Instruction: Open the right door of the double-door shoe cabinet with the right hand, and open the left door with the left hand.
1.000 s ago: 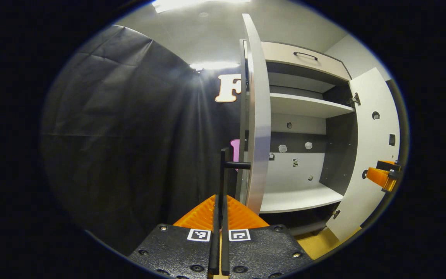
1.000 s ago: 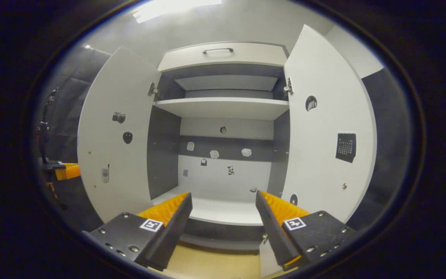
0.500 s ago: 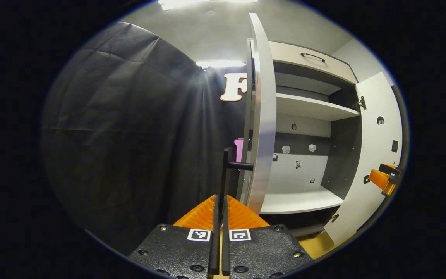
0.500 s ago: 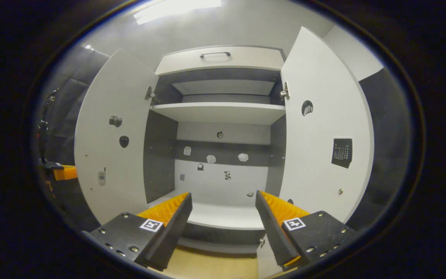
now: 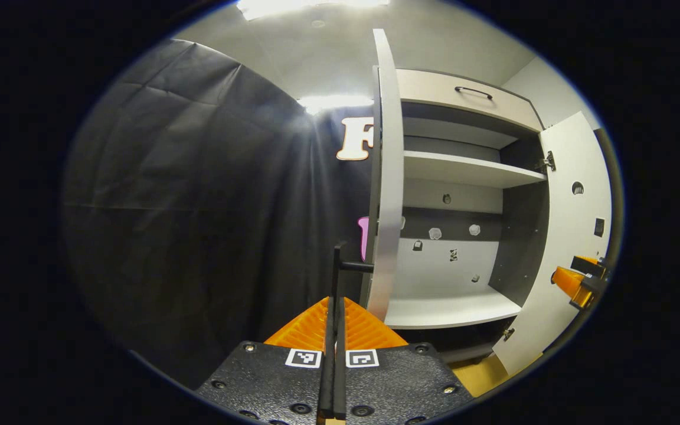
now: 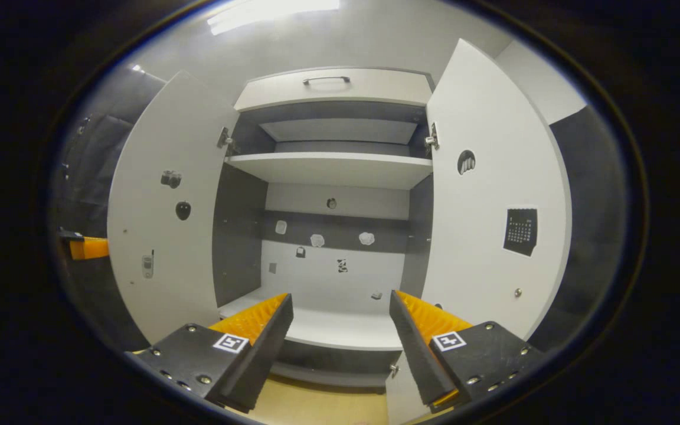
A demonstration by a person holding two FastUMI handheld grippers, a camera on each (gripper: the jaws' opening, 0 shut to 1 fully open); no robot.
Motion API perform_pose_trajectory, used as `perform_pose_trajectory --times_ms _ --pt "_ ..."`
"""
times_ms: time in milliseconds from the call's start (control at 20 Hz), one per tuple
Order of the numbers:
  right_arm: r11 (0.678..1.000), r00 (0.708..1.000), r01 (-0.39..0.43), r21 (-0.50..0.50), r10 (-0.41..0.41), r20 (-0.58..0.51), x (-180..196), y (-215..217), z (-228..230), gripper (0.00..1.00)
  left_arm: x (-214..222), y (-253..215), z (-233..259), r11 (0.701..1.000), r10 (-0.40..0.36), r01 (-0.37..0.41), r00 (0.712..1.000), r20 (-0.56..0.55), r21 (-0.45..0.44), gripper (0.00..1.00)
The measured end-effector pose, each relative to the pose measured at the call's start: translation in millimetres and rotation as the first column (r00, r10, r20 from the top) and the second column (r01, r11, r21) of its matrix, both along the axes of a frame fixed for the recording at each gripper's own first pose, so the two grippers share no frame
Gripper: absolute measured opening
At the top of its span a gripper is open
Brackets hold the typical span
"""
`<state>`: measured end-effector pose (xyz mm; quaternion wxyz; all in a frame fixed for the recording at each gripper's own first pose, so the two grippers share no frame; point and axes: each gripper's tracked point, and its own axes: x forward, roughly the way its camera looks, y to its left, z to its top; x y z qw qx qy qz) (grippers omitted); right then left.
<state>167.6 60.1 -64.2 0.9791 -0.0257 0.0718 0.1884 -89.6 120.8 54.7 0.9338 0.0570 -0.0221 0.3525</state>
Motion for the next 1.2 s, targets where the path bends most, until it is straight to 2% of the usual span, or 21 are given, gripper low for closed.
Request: perform_pose_trajectory --times_ms 200,450,650,800,900,1050,1150,1200 --pt "1.000 1.000 0.009 0.006 -0.009 -0.004 4 -3 -2 0.98 3 -34 18 0.998 -0.046 0.047 0.999 -0.017 0.038 0.01" --pt "1.000 1.000 0.021 0.010 -0.021 -0.011 6 -8 -3 0.98 33 -85 42 0.978 -0.178 0.179 0.984 -0.016 0.111 0.01" --pt "0.999 0.999 0.041 0.017 -0.041 -0.016 2 -15 2 0.97 77 -120 45 0.942 -0.314 0.313 0.949 -0.014 0.118 0.01" --pt "0.997 0.997 0.070 0.025 -0.069 -0.018 -4 -25 7 0.98 107 -134 42 0.922 -0.370 0.369 0.929 -0.015 0.116 0.00" --pt "0.995 0.995 0.094 0.016 -0.093 -0.020 -6 -30 7 0.97 126 -146 35 0.901 -0.424 0.424 0.905 -0.017 0.092 0.04" --pt "0.993 0.992 0.119 0.021 -0.119 -0.032 -8 -32 10 0.97 150 -152 23 0.882 -0.467 0.468 0.884 -0.029 0.054 0.06" --pt "0.991 0.991 0.132 0.029 -0.131 -0.035 -9 -32 12 0.97 163 -156 15 0.864 -0.502 0.503 0.864 -0.036 0.026 0.17" --pt "0.990 0.990 0.140 0.033 -0.139 -0.032 -9 -32 14 0.97 168 -158 12 0.857 -0.514 0.515 0.857 -0.038 0.012 0.28"
